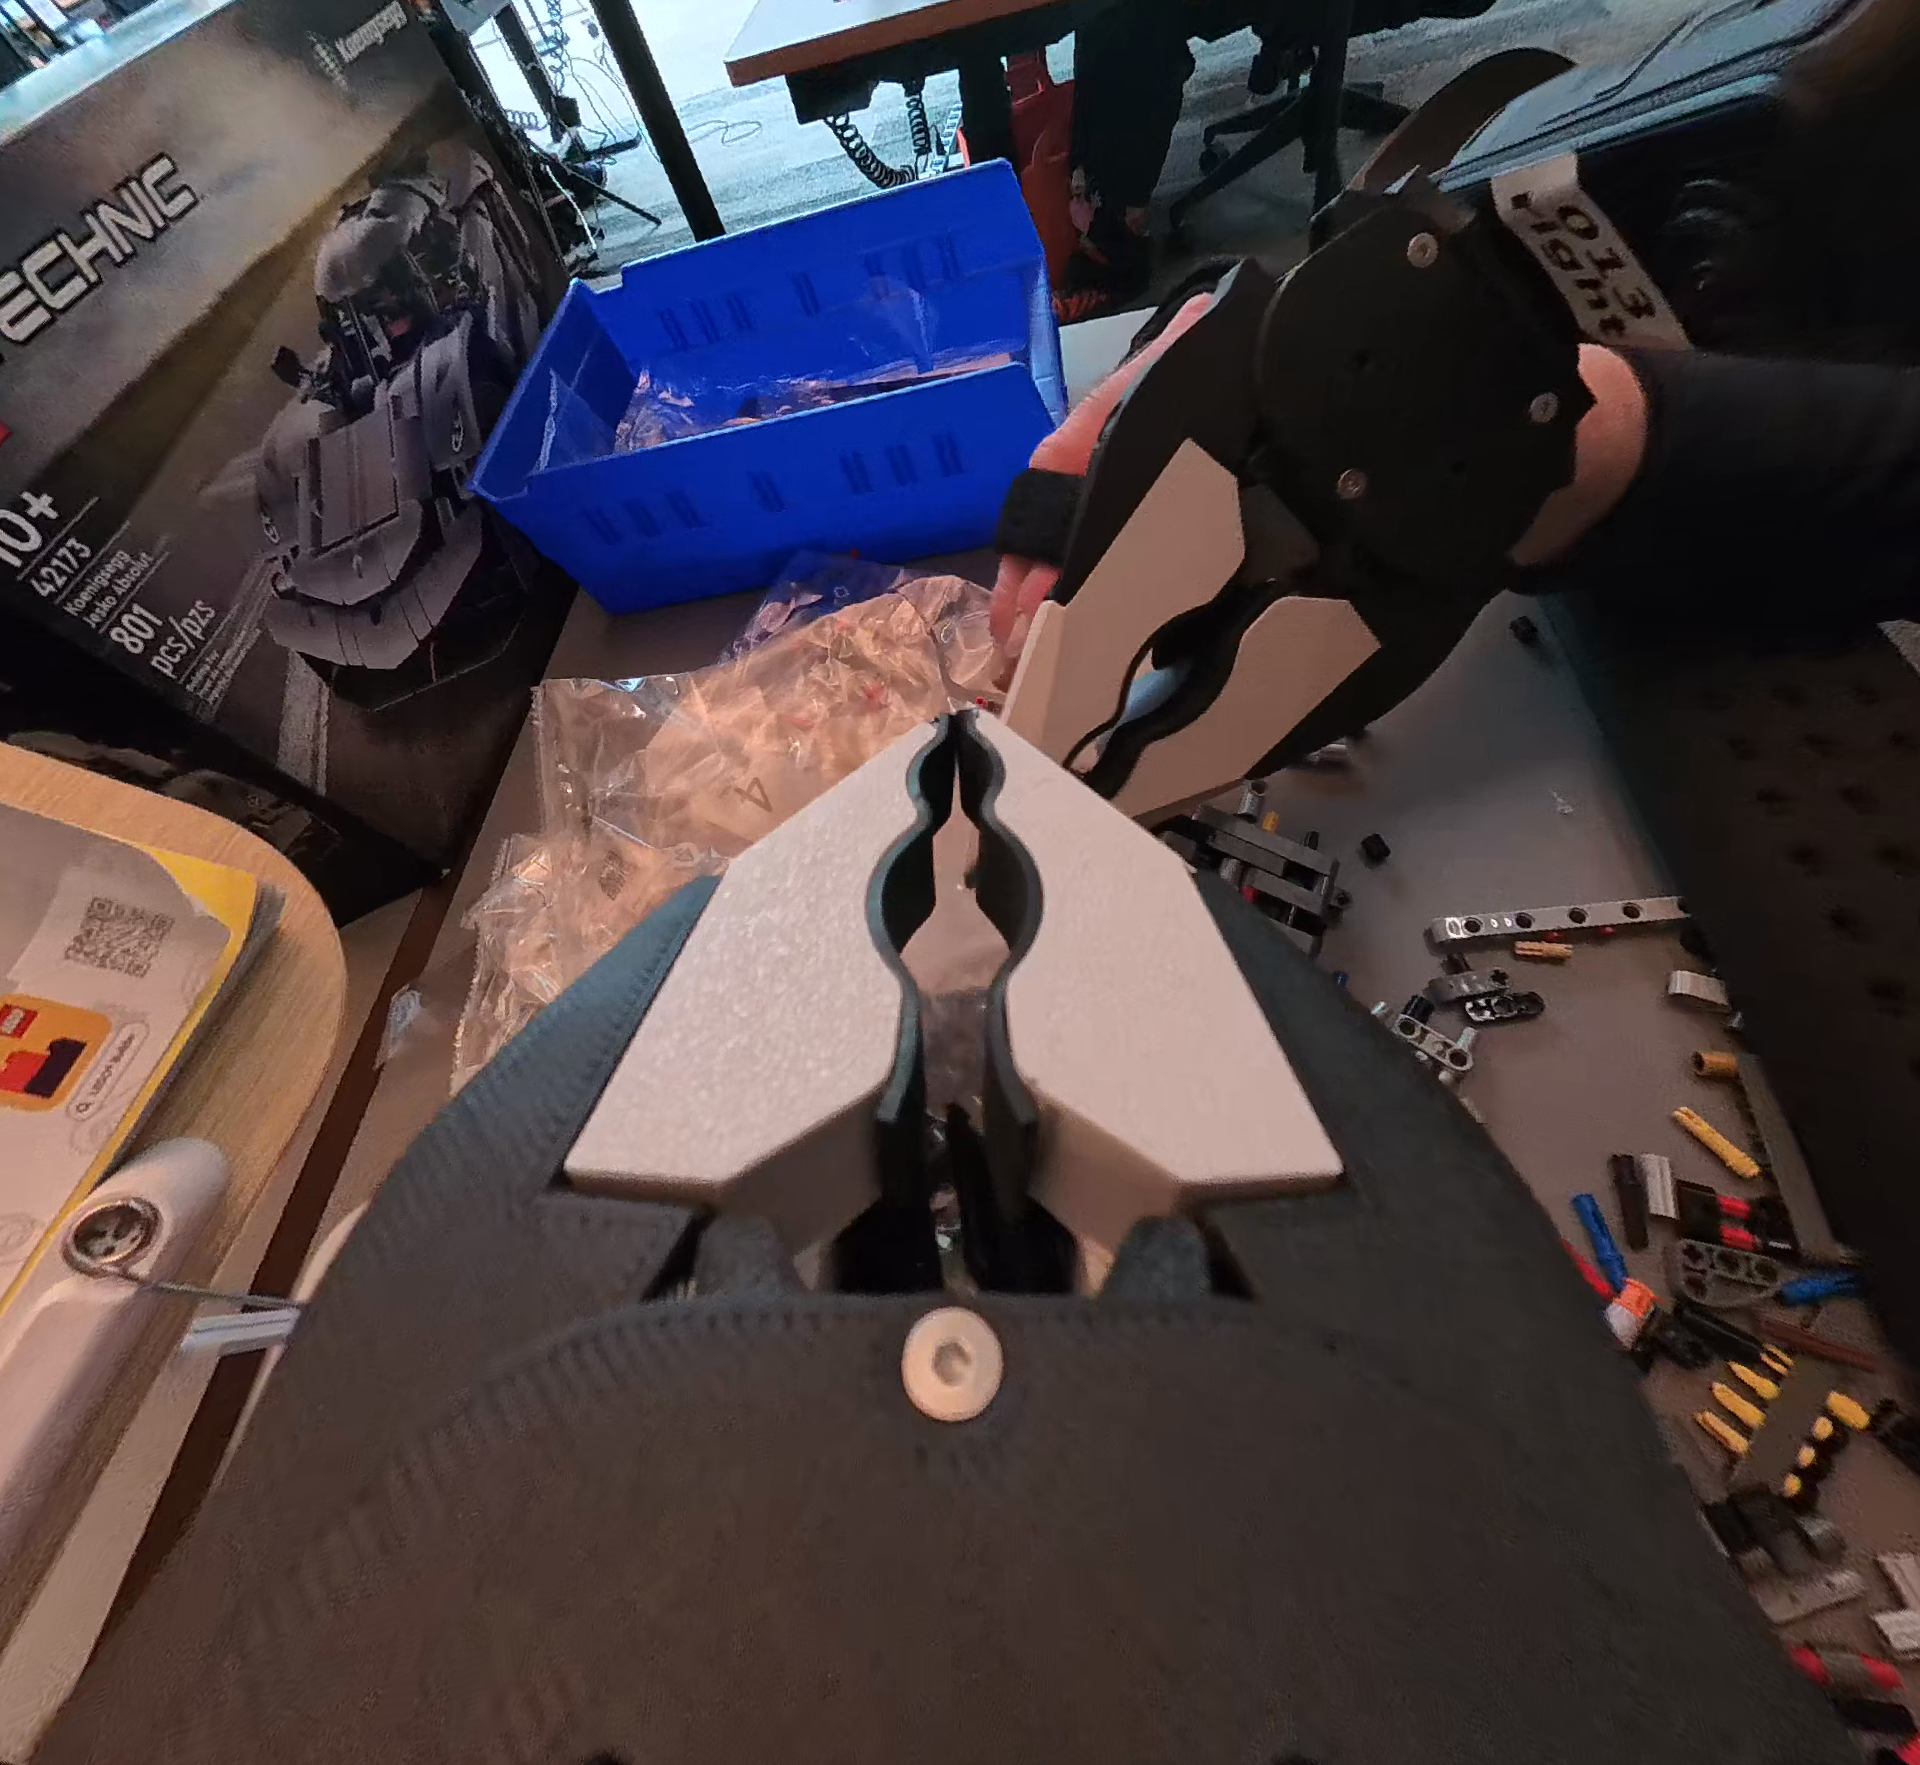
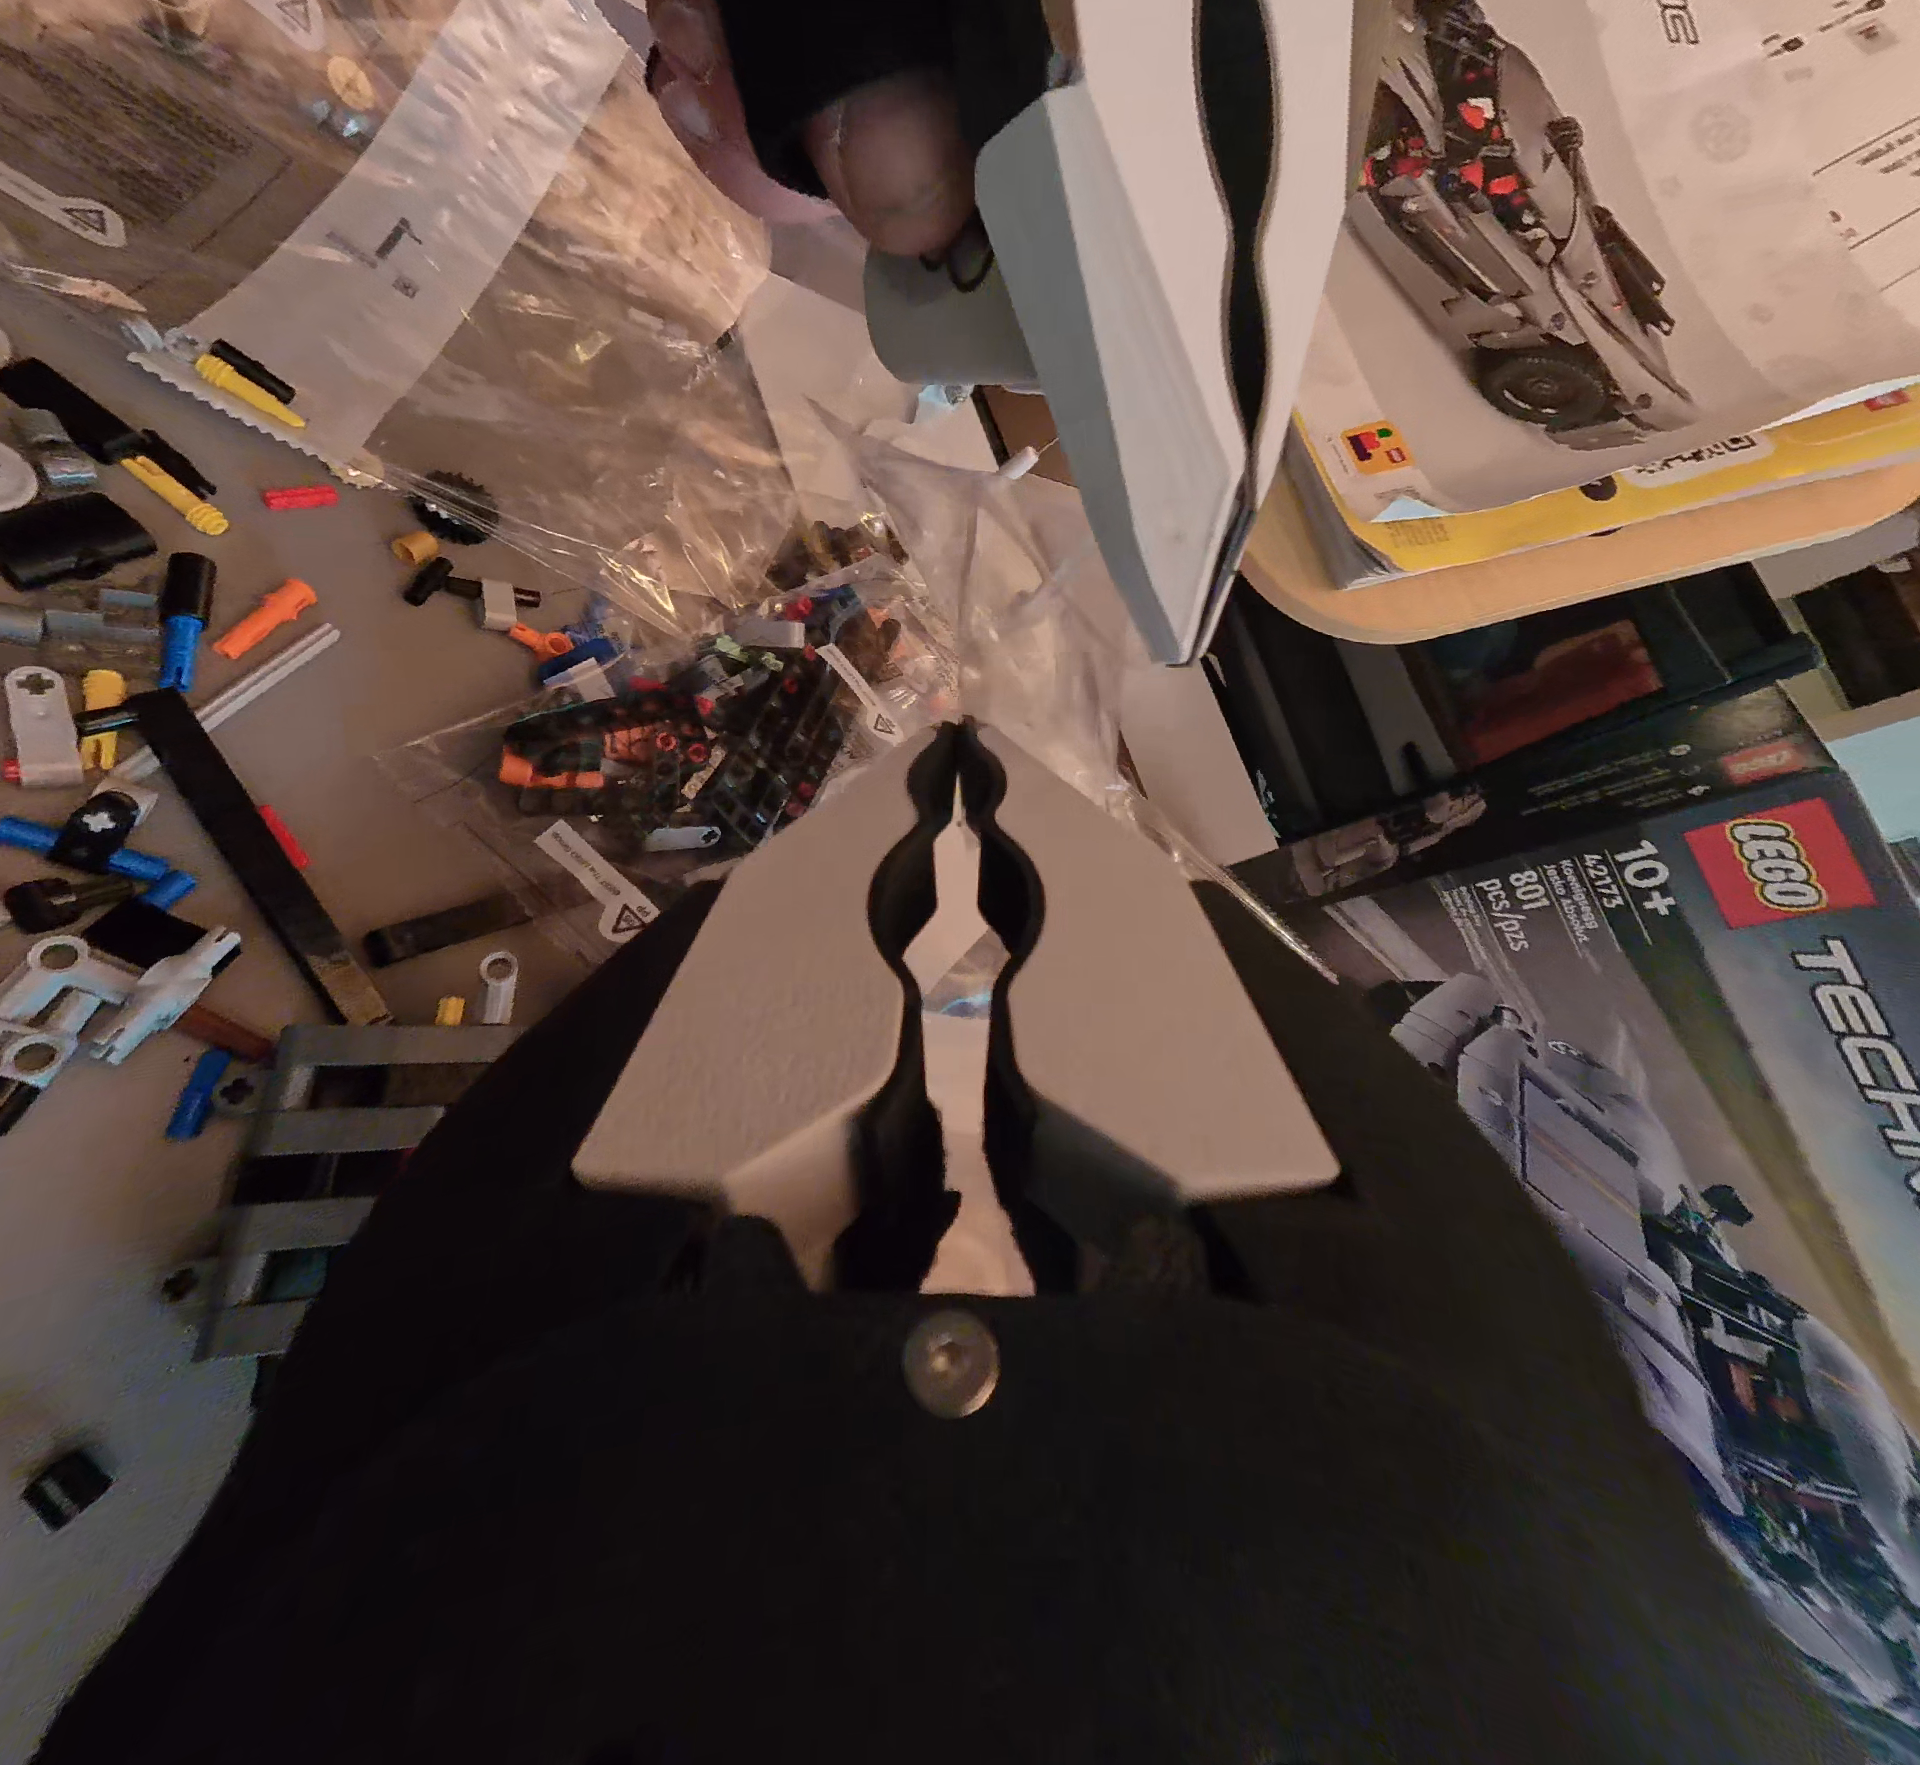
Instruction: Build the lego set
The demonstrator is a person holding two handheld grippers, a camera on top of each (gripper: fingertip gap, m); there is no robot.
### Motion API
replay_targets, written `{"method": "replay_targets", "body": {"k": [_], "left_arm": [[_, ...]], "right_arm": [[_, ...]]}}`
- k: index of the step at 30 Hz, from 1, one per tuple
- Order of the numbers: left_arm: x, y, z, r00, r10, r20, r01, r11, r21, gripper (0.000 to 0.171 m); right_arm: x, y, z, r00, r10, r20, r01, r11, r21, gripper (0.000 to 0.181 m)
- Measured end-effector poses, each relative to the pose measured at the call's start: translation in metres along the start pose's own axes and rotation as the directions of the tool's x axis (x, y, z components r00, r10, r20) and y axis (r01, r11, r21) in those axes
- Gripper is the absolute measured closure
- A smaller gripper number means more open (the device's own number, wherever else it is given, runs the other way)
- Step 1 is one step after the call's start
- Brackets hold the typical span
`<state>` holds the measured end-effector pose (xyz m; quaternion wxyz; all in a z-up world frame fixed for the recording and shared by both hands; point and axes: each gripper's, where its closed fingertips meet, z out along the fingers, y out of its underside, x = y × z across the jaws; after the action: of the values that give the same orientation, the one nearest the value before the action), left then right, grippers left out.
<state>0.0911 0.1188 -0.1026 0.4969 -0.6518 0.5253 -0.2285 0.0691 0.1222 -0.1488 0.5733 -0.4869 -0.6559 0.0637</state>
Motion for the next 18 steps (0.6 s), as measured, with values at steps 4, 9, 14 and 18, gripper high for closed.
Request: {"method": "replay_targets", "body": {"k": [4, 9, 14, 18], "left_arm": [[0.001, 0.003, 0.001, 1.0, -0.012, -0.017, 0.012, 1.0, -0.008, 0.171], [0.014, 0.006, -0.008, 0.994, -0.019, -0.107, 0.019, 1.0, 0.001, 0.171], [0.008, -0.002, -0.018, 0.993, -0.06, -0.102, 0.066, 0.996, 0.06, 0.171], [0.004, 0.003, -0.013, 0.996, -0.05, -0.07, 0.052, 0.998, 0.023, 0.171]], "right_arm": [[0.001, 0.001, -0.001, 1.0, -0.008, -0.002, 0.008, 1.0, 0.002, 0.181], [-0.001, -0.002, -0.001, 0.998, -0.054, -0.011, 0.055, 0.998, 0.01, 0.181], [0.001, -0.003, -0.003, 0.998, -0.057, -0.024, 0.058, 0.997, 0.048, 0.181], [0.002, 0.0, -0.005, 0.998, -0.053, -0.023, 0.054, 0.997, 0.058, 0.181]]}}
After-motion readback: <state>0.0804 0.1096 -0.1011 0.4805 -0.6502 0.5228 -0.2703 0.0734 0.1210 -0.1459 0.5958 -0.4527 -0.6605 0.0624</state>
